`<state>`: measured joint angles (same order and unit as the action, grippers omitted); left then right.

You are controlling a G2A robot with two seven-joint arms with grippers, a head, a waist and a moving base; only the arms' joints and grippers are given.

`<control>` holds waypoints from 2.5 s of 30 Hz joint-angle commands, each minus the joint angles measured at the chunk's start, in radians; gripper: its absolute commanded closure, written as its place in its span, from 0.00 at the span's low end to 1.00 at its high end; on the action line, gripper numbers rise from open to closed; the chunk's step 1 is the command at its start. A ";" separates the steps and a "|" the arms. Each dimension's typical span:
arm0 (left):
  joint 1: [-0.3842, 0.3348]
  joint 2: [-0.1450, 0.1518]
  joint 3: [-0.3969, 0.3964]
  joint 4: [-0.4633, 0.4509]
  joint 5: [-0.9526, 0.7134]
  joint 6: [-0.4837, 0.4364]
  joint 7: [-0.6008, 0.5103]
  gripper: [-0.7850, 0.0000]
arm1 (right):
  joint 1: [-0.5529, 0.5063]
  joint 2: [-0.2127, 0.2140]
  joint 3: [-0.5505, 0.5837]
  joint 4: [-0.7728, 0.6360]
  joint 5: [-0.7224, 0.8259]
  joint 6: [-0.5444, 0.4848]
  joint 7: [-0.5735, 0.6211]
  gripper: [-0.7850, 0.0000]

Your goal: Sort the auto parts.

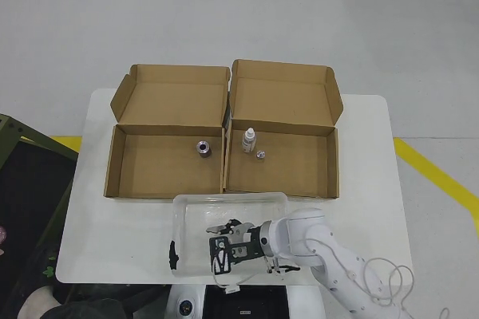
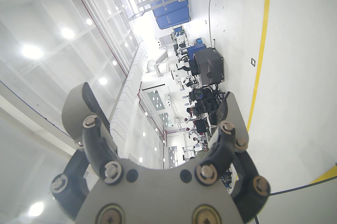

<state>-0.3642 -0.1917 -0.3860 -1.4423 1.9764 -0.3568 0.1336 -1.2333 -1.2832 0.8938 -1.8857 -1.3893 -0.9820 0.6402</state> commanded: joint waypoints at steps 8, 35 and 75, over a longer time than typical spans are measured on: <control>0.000 0.000 0.000 0.000 0.000 0.000 0.000 0.00 | -0.014 0.016 -0.005 -0.007 0.012 -0.005 0.023 0.41; 0.000 0.000 0.000 0.000 0.000 0.000 0.000 0.00 | 0.076 0.021 -0.090 0.136 0.037 0.045 -0.021 0.33; 0.000 0.000 0.000 0.000 0.000 0.000 0.000 0.00 | 0.145 0.032 -0.102 0.135 0.198 0.084 -0.163 1.00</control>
<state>-0.3642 -0.1917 -0.3860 -1.4423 1.9764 -0.3568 0.1336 -1.0902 -1.2517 0.7886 -1.7461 -1.1961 -0.9018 0.4796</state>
